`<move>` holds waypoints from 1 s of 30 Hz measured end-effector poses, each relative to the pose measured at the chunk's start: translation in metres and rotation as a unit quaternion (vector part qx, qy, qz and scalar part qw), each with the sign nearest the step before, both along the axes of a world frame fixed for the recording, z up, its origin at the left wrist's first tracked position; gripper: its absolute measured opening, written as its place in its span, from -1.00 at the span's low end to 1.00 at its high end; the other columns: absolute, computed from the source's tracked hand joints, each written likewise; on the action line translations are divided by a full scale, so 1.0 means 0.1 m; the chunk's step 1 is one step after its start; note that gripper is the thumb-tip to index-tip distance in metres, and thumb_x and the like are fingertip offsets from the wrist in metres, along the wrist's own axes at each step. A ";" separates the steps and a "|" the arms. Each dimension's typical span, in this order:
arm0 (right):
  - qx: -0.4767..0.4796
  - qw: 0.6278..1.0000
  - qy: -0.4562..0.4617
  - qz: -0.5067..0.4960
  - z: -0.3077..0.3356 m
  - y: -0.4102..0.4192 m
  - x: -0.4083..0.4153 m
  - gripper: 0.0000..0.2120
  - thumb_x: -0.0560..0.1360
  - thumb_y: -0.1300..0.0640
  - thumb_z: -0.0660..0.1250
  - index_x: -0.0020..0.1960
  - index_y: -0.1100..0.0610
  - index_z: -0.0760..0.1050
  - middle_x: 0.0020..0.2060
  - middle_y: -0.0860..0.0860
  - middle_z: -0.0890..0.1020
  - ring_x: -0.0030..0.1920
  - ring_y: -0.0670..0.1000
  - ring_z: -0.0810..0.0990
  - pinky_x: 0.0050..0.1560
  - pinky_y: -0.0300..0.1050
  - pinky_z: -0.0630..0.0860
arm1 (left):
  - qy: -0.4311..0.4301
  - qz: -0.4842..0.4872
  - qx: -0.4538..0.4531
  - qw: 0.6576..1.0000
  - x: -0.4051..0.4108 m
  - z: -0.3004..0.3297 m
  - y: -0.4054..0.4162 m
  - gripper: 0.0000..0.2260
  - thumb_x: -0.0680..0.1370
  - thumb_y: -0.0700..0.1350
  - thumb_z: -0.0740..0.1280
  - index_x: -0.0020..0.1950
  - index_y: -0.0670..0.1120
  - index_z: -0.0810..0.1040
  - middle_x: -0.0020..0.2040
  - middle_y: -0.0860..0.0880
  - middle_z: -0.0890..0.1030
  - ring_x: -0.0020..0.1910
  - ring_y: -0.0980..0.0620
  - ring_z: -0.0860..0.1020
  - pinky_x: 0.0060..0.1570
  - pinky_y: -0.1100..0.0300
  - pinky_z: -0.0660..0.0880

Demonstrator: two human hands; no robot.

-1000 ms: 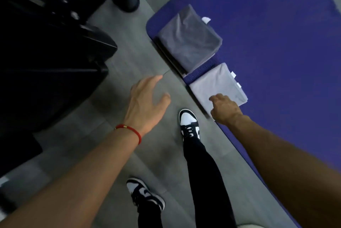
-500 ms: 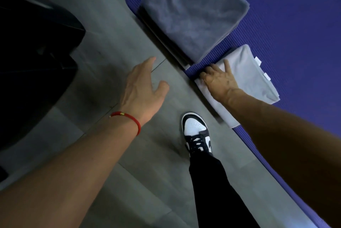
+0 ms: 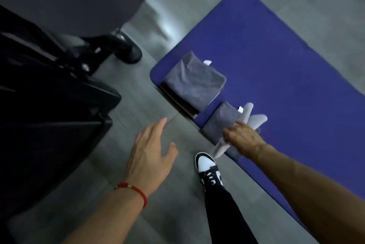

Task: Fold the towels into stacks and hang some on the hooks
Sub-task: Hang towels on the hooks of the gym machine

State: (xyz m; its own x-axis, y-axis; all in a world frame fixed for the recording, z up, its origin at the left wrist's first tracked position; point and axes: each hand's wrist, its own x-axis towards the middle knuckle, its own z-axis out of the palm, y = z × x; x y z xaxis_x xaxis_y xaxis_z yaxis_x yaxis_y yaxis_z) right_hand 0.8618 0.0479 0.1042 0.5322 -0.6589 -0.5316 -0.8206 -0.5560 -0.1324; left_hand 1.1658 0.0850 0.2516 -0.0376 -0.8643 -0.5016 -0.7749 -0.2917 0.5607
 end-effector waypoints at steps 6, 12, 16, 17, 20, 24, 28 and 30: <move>-0.096 0.971 -0.155 -0.158 1.82 0.58 0.69 -0.61 0.33 0.25 0.52 -0.09 -0.06 0.37 -0.25 -0.06 0.48 -0.26 0.07 0.53 -0.16 -0.05 0.45 | 0.001 -0.046 -0.083 0.995 0.34 1.72 0.43 -0.32 0.46 0.21 0.22 0.59 0.15 0.23 0.54 0.11 0.29 0.53 0.09 0.23 0.53 0.19 0.15; -0.044 0.863 -0.424 -0.272 3.80 1.09 1.61 -0.80 0.37 0.24 0.34 -0.08 -0.01 0.48 -0.13 -0.13 0.44 -0.13 -0.12 0.48 -0.11 -0.29 0.38 | -0.009 -0.043 -0.213 0.976 0.79 3.46 0.98 -0.35 0.51 -0.02 0.45 0.56 0.19 0.28 0.51 0.27 0.25 0.47 0.42 0.11 0.34 0.59 0.03; -0.063 0.848 -0.481 -0.214 5.00 1.36 2.14 -0.83 0.44 0.16 0.37 -0.07 -0.08 0.48 -0.14 -0.14 0.50 -0.09 -0.12 0.51 -0.11 -0.25 0.42 | 0.026 0.017 -0.238 0.971 1.09 4.30 1.49 -0.40 0.42 0.09 0.41 0.47 0.11 0.44 0.39 0.24 0.42 0.36 0.45 0.29 0.26 0.57 0.23; -0.068 0.849 -0.492 -0.180 5.28 1.39 2.23 -0.87 0.48 0.11 0.38 -0.06 -0.10 0.48 -0.14 -0.16 0.50 -0.09 -0.13 0.51 -0.14 -0.28 0.41 | 0.026 0.020 -0.248 0.968 1.17 4.44 1.61 -0.40 0.40 0.11 0.40 0.44 0.09 0.47 0.36 0.23 0.46 0.34 0.42 0.35 0.26 0.51 0.31; -0.062 0.845 -0.526 -0.072 6.07 1.35 2.47 -0.88 0.55 0.06 0.43 0.00 -0.12 0.52 -0.13 -0.20 0.53 -0.10 -0.16 0.54 -0.16 -0.33 0.39 | 0.043 0.046 -0.302 0.951 1.33 4.90 1.84 -0.51 0.42 0.04 0.50 0.34 0.25 0.52 0.27 0.32 0.55 0.27 0.31 0.51 0.22 0.34 0.45; -0.058 0.824 -0.563 0.026 6.81 1.21 2.77 -0.80 0.52 0.07 0.49 0.10 -0.10 0.58 -0.04 -0.18 0.62 -0.01 -0.14 0.62 -0.06 -0.14 0.56 | 0.065 0.123 -0.337 0.931 1.48 5.56 1.91 -0.74 0.54 -0.08 0.47 0.15 0.22 0.62 0.05 0.25 0.67 0.07 0.28 0.61 0.05 0.31 0.55; -0.124 0.781 -0.610 0.048 7.23 1.03 3.05 -0.64 0.50 -0.04 0.48 0.25 -0.13 0.48 0.16 -0.24 0.51 0.20 -0.15 0.51 0.17 -0.14 0.49 | 0.089 0.198 -0.370 0.903 1.62 6.04 1.84 -0.69 0.52 -0.15 0.46 0.11 0.27 0.64 0.03 0.22 0.70 0.06 0.23 0.64 0.06 0.24 0.57; -0.182 0.765 -0.613 0.079 7.38 0.93 3.16 -0.68 0.52 -0.14 0.43 0.23 -0.17 0.48 0.17 -0.29 0.49 0.24 -0.12 0.44 0.22 -0.04 0.42 | 0.134 0.219 -0.379 0.889 1.67 6.20 1.79 -0.74 0.50 -0.07 0.47 0.14 0.22 0.64 0.09 0.16 0.70 0.13 0.17 0.64 0.17 0.11 0.57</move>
State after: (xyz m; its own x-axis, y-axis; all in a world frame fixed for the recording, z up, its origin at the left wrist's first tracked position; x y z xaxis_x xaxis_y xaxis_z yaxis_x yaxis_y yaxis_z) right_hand 1.1777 0.1405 0.8418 0.5718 -0.5203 0.6343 -0.1232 -0.8189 -0.5606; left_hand 1.3325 0.2645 0.8714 0.3550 -0.9117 0.2069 -0.4884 0.0078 0.8726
